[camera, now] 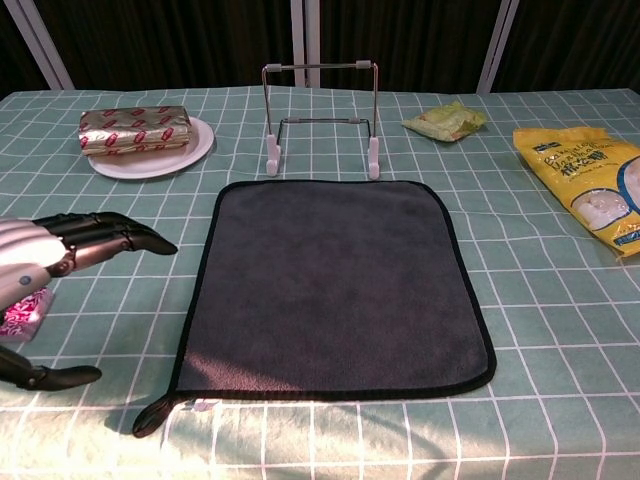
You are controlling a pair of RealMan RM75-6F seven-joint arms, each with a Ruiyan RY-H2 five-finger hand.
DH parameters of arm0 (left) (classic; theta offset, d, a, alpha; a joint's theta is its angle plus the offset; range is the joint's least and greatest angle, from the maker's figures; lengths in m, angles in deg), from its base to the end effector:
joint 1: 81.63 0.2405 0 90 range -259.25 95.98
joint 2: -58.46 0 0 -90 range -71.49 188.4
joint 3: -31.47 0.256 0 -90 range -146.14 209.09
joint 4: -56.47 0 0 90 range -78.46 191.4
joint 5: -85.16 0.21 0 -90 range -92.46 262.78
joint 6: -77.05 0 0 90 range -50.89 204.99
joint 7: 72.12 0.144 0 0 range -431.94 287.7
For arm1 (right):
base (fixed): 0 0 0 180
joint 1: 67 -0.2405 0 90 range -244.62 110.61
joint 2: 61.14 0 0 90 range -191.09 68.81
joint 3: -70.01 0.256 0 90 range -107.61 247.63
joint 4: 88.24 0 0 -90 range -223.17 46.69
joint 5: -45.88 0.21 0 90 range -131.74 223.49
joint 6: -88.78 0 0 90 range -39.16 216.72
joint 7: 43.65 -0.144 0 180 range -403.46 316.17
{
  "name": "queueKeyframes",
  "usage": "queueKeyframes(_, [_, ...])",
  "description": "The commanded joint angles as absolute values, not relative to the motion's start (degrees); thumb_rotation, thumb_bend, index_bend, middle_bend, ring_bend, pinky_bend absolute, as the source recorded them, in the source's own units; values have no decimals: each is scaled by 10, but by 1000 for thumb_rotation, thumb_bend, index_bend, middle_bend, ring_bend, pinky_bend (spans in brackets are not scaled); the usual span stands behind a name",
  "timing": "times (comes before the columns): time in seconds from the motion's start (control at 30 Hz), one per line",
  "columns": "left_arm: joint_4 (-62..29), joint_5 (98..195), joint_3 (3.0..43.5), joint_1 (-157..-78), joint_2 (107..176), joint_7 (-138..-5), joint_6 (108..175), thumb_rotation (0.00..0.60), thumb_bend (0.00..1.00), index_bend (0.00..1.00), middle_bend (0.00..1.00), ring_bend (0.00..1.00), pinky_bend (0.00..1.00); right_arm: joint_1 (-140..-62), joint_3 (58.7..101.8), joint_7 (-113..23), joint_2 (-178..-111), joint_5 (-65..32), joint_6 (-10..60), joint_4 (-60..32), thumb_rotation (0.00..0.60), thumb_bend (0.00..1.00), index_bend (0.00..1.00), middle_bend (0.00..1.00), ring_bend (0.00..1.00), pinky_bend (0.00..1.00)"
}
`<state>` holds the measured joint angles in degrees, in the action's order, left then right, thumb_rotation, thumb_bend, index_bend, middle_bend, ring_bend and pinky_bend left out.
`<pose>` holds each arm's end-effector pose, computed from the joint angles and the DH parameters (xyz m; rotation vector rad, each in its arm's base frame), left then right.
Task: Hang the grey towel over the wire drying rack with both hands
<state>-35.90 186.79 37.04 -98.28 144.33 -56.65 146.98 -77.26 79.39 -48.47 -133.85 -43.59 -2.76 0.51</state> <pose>-0.1964 0.1702 -0.0128 -2.0335 -0.8663 -1.0726 -0.2673 -0.2268 0.1466 1.2905 -0.7907 1.2787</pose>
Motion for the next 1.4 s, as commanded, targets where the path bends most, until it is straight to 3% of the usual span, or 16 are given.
queueKeyframes(0.03, [-355, 1865, 374, -993, 1455, -573, 1455, 600, 163, 162, 152, 107, 173, -772, 793, -483, -1337, -436, -28, 8, 600, 343, 0, 0, 0, 0])
queueKeyframes(0.87, [-322, 1844, 371, -1049, 1522, -599, 1399, 600, 93, 170, 152, 107, 173, -764, 783, -476, -1334, -442, -30, 9, 600, 343, 0, 0, 0, 0])
queueKeyframes(1.2, [-333, 1800, 362, -1054, 1524, -548, 1375, 600, 98, 242, 150, 106, 193, -763, 781, -480, -1339, -438, -26, -3, 600, 343, 0, 0, 0, 0])
queueKeyframes(1.4, [-344, 1780, 362, -1055, 1516, -531, 1371, 600, 156, 265, 150, 107, 194, -762, 779, -483, -1343, -437, -24, -10, 600, 344, 0, 0, 0, 0])
